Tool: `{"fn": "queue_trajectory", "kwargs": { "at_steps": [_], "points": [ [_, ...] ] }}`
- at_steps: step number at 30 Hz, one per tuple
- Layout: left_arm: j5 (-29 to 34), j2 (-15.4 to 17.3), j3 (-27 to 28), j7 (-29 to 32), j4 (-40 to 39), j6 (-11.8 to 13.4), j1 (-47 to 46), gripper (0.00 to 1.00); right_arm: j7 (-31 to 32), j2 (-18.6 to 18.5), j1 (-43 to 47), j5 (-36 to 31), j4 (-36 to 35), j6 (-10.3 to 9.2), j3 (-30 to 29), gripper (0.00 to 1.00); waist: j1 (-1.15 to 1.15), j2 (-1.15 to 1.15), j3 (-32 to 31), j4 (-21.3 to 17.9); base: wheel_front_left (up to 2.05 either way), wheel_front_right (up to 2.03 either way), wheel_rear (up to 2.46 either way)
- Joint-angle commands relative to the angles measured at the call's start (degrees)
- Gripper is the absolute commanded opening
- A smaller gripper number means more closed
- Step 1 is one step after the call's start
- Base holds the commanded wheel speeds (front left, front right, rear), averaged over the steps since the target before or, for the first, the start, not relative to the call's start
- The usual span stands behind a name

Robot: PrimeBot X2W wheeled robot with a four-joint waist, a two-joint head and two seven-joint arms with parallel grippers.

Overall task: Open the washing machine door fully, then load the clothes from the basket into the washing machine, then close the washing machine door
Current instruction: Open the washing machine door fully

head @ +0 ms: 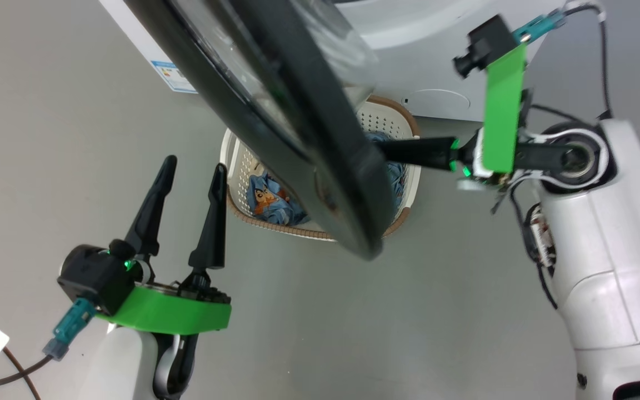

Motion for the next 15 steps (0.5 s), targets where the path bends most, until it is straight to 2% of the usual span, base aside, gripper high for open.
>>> {"fn": "queue_trajectory", "kwargs": {
  "at_steps": [1, 15],
  "points": [
    [0.7, 1.3, 2.0, -0.5, -1.1, -0.2, 0.9, 1.0, -0.5, 1.8, 1.4, 1.1, -1.9, 0.09, 2.6, 0.0, 0.0, 0.0, -0.2, 0.1, 0.0, 0.0, 0.0],
    [1.3, 1.2, 4.1, -0.5, -0.2, -0.2, 1.6, 1.0, -8.8, 1.8, 4.4, 11.6, -2.0, 0.09, 18.9, 0.0, 0.0, 0.0, -1.4, 0.2, 0.0, 0.0, 0.0]
  ]
}}
